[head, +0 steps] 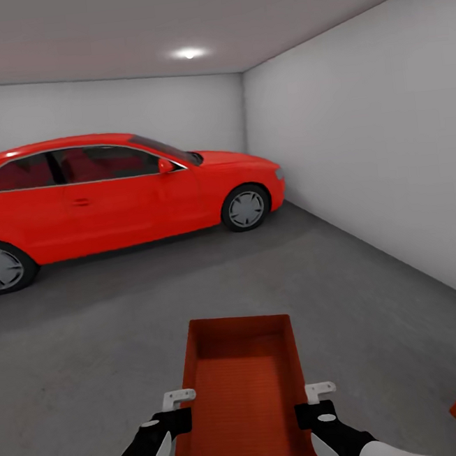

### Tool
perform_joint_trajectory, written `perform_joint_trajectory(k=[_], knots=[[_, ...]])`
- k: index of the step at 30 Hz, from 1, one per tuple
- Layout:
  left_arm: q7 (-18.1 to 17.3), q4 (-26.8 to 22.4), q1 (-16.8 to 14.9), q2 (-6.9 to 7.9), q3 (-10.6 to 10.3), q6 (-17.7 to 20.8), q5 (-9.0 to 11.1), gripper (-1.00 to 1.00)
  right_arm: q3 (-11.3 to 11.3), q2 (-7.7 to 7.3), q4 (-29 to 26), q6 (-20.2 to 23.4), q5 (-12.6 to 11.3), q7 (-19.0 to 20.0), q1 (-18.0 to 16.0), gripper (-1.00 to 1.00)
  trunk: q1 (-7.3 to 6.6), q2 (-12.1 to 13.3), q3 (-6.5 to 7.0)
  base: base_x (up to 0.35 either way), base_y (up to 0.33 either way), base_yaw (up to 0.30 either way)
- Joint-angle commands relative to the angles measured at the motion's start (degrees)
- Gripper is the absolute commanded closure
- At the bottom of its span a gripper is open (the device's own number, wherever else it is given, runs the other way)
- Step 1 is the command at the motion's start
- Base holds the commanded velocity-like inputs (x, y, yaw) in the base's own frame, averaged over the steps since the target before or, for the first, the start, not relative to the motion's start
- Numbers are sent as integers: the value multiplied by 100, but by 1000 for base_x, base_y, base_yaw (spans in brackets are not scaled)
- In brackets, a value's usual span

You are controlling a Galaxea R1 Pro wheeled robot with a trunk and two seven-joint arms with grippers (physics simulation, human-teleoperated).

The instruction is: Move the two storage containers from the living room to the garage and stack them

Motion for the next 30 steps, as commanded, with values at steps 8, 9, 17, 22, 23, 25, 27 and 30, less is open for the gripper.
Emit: perform_joint_trajectory(k=[8,9,17,22,23,25,27,30], knots=[[57,-29,-1,4,-62,40,-14,100,69,-30,182,-35,-117,-29,-9,100,4,-13,-12,0,0,-297],[59,-29,-1,4,-62,40,-16,100,69,-30,182,-35,-117,-29,-9,100,4,-13,-12,0,0,-297],[61,-29,-1,4,-62,45,-14,100,69,-31,182,-34,-117,-29,-9,100,4,-13,-12,1,0,-297],[61,-21,-1,5,-62,40,-15,100,69,-25,182,-29,-117,-29,-9,100,4,-13,-12,166,0,-297],[61,-16,-1,5,-62,40,-15,100,69,-26,182,-29,-117,-29,-9,100,4,-13,-12,284,0,-297],[67,1,-1,4,-59,40,-18,100,69,-25,182,-28,-116,-26,-9,100,4,-13,-12,304,0,-297],[69,18,-1,4,-55,40,-17,100,69,-24,182,-27,-114,-26,-9,100,4,-13,-12,313,0,-297],[70,35,-1,4,-56,40,-21,100,69,-23,182,-28,-117,-22,-9,100,4,-13,-12,319,0,-297]])
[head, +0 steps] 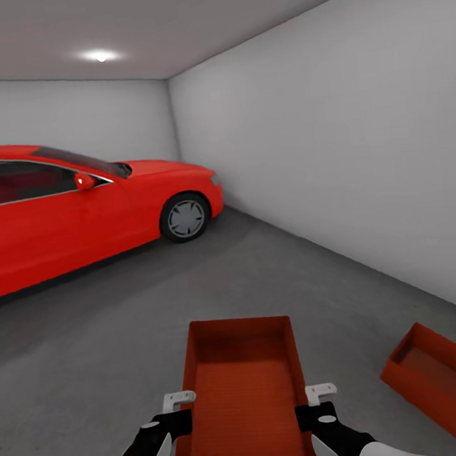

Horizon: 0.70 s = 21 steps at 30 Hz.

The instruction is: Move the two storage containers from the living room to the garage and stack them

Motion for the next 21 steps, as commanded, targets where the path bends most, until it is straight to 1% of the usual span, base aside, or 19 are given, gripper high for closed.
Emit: perform_joint_trajectory(k=[1,11,16,21], knots=[[60,-26,-1,6,-47,40,-43,100,65,-35,118,-36,-111,-38,-9,100,7,-12,-12,321,0,-297],[61,-14,-1,7,-45,40,-44,100,65,-35,118,-37,-111,-36,-9,100,7,-12,-12,321,0,-292],[61,-17,-1,9,-45,40,-44,100,65,-44,118,-43,-111,-43,-9,100,7,-12,-12,321,0,-81],[61,-20,-1,11,-45,40,-44,100,65,-36,118,-44,-111,-45,-9,100,7,-12,-12,321,0,-212]])
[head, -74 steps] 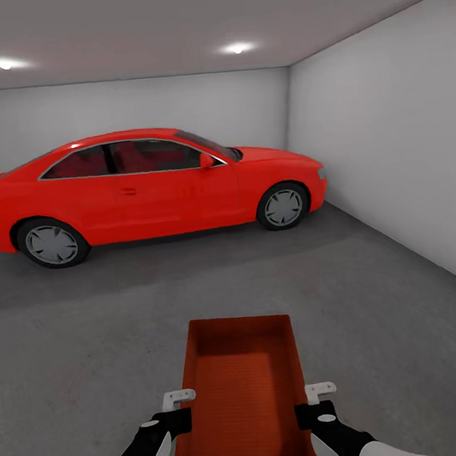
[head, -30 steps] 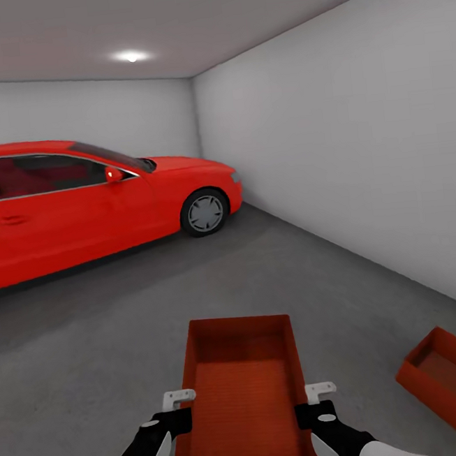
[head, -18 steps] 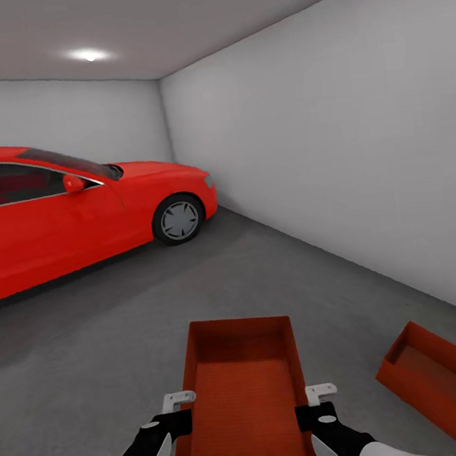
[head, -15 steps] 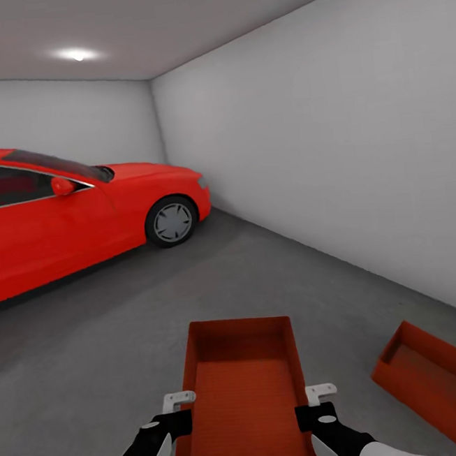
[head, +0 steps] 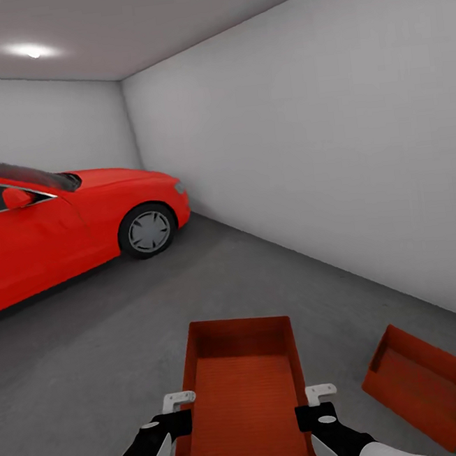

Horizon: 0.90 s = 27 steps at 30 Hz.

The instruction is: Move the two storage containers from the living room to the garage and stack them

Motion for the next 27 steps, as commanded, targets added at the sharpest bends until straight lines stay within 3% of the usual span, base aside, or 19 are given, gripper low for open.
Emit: perform_joint_trajectory(k=[1,27], knots=[[61,-28,-2,8,-39,40,-52,100,63,-43,102,-37,-107,-45,-8,100,7,-12,-12,321,0,-249],[61,-26,-2,10,-39,40,-52,100,63,-43,102,-31,-106,-45,-8,100,7,-12,-12,321,0,-255]])
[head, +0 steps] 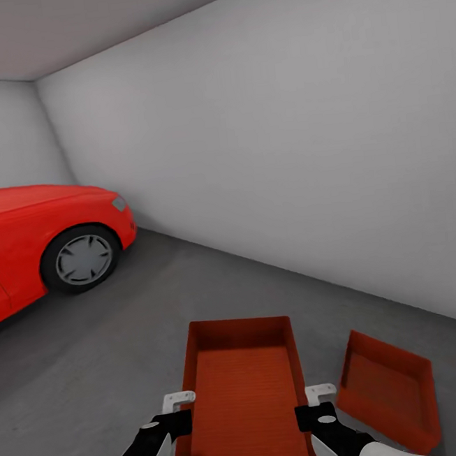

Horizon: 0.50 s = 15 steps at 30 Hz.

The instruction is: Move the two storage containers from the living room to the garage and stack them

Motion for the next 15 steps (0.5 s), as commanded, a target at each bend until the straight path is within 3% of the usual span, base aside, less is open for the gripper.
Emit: perform_joint_trajectory(k=[1,15], knots=[[62,-27,-2,7,-36,41,-60,100,58,-44,108,-36,-105,-38,-8,100,7,-12,-12,321,0,-256],[62,-31,-2,0,-36,41,-60,100,58,-44,108,-36,-104,-38,-8,100,7,-12,-12,321,0,-256]])
